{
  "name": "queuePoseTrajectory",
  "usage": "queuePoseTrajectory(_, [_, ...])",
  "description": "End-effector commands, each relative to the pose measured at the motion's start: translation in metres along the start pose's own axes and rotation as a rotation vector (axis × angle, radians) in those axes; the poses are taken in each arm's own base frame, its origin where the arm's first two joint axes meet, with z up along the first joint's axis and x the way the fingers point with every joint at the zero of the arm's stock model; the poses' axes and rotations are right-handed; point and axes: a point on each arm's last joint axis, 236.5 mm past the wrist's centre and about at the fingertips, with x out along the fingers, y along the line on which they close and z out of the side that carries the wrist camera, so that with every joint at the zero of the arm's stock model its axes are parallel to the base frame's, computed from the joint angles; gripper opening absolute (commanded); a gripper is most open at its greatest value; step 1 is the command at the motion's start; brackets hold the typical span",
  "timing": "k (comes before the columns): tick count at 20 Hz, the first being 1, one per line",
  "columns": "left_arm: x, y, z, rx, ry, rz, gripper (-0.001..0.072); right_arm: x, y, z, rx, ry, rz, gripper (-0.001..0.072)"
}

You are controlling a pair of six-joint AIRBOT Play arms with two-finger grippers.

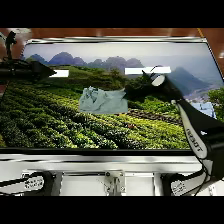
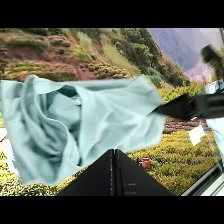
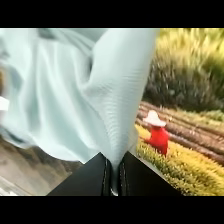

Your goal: Fold the shirts.

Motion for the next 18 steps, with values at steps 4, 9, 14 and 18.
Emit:
queuePoseTrajectory(4, [0.005,-0.006,-0.003,0.009,0.013,-0.011,0.0035,-0.216,-0.035,0.08,0.095,-0.369,0.021,0.0062])
queuePoseTrajectory(9, [0.018,-0.024,-0.01,0.034,0.045,-0.042,0.0035,-0.34,-0.131,0.061,0.285,-0.524,-0.12,0.0063])
queuePoseTrajectory(14, [0.032,-0.048,-0.025,0.064,0.103,-0.088,0.0035,-0.416,-0.221,0.039,0.412,-0.667,-0.309,0.0063])
queuePoseTrajectory(18, [0.033,-0.057,-0.038,0.072,0.153,-0.117,0.0035,-0.463,-0.291,-0.004,0.515,-0.688,-0.537,0.0062])
